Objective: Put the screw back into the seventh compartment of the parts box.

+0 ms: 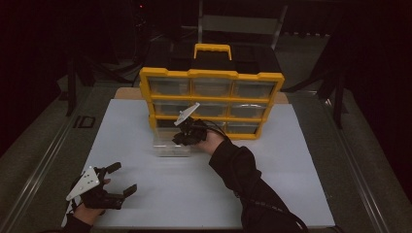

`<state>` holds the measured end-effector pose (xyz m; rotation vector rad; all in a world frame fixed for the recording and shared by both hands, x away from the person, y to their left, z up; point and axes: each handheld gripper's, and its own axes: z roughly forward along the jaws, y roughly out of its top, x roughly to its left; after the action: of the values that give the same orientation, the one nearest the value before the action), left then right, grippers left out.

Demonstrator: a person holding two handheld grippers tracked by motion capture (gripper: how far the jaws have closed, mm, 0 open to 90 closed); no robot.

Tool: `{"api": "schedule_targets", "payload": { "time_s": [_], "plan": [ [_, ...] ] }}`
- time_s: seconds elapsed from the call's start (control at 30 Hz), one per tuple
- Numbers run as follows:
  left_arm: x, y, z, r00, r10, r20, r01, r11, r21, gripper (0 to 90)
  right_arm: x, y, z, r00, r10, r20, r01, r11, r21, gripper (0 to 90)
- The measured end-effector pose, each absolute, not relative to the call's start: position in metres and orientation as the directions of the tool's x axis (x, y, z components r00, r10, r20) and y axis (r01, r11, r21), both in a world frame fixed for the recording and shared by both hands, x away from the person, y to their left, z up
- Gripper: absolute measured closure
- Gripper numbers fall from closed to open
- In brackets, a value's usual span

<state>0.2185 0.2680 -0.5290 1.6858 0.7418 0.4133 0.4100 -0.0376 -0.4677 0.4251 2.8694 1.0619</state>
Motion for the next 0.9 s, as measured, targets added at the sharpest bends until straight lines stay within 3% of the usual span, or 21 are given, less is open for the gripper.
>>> {"api": "schedule_targets", "payload": {
  "time_s": [0.37, 0.73, 0.9],
  "plan": [
    [0.219, 0.267, -0.529, 0.735, 0.667, -0.118, 0.253, -0.109, 0.961, 0.7, 0.403, -0.048, -0.438, -0.953, 0.301, 0.043, 0.242, 0.665, 0.706, 57.2],
    [0.219, 0.266, -0.529, 0.736, 0.667, -0.117, 0.254, -0.112, 0.961, 0.7, 0.386, -0.071, -0.431, -0.938, 0.340, 0.071, 0.276, 0.606, 0.746, 18.0],
    [0.218, 0.266, -0.529, 0.736, 0.667, -0.115, 0.253, -0.114, 0.961, 0.7, 0.381, -0.082, -0.431, -0.934, 0.343, 0.099, 0.291, 0.572, 0.767, 12.7]
  ]
}}
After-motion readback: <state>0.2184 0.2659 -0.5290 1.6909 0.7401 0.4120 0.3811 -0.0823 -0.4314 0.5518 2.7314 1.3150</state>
